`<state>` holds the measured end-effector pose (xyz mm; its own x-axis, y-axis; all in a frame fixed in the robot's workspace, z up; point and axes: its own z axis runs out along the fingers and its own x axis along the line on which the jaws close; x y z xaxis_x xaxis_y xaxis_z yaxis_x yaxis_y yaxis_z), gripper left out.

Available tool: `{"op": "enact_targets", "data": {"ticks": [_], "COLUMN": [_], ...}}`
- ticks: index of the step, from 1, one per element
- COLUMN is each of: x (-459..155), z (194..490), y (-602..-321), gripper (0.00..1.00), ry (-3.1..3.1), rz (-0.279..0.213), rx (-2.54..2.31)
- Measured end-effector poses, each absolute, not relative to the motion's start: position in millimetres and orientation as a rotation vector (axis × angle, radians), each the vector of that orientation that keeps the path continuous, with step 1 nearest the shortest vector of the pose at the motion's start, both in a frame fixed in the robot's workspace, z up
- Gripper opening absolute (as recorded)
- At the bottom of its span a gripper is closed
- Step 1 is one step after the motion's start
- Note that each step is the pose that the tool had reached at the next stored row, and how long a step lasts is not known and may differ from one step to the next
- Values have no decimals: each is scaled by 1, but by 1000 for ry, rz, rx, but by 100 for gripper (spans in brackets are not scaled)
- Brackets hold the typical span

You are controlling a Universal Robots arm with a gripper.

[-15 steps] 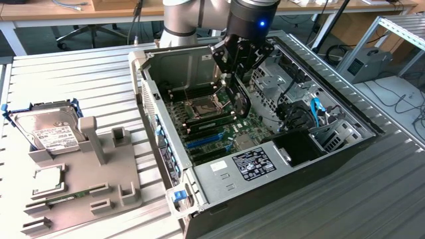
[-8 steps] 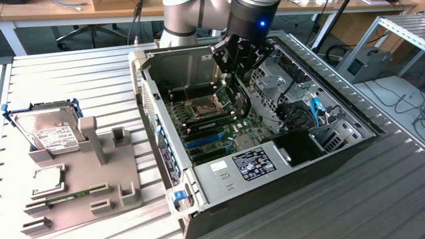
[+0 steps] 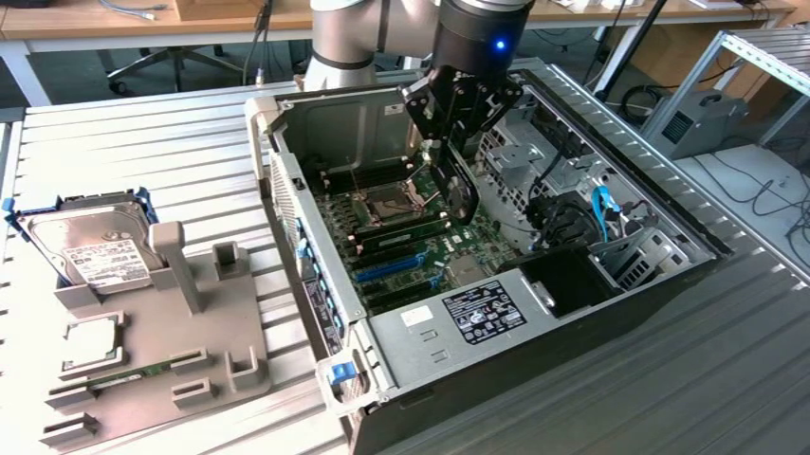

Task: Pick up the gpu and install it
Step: 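Insert the gpu into the slot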

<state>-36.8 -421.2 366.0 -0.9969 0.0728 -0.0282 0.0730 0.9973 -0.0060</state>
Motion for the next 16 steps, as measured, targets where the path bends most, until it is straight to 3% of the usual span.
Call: {"op": "enact_targets", "data": {"ticks": [16], "x": [-37], "z": [366], "y": [-421], "gripper": [26], "ry": [3112], "rz": [-8], "rx": [-86]}}
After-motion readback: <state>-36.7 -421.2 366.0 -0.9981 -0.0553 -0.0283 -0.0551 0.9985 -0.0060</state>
